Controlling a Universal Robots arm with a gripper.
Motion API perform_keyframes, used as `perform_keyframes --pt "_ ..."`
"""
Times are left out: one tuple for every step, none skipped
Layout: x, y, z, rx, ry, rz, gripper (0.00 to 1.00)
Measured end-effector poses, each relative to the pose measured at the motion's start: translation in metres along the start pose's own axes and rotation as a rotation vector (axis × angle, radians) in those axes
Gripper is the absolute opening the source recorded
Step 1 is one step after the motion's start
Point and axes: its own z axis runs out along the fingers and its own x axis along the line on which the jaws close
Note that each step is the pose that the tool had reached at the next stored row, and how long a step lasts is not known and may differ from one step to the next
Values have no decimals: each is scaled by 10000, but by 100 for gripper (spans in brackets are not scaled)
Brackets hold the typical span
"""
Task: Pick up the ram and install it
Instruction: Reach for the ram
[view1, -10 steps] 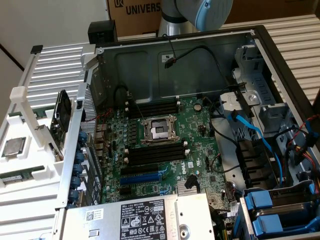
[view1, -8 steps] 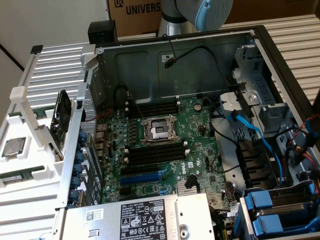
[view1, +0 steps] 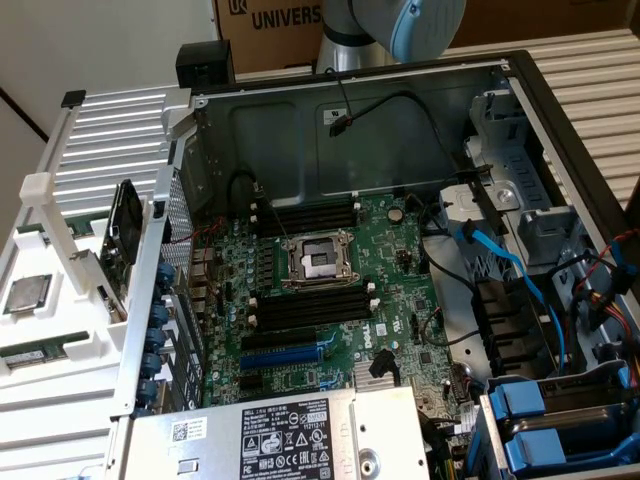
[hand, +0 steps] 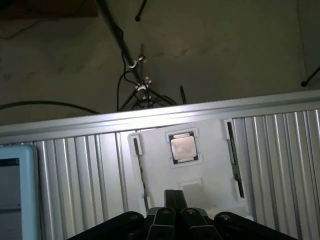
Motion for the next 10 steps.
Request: perform_keyframes --pt "0 0 0 1 0 -4 11" --pt "0 0 0 1 0 -5 11" --pt "0 0 0 1 0 -6 11" --pt "0 -1 0 1 0 -7 11" --pt "1 -1 0 1 1 -23 11" --pt "1 -1 1 0 3 -66 11" --pt "1 -1 2 0 8 -174 11" --pt "1 -3 6 2 12 -309 11" --pt "1 -3 9 2 18 -460 11" --pt "1 -4 14 1 23 -584 11"
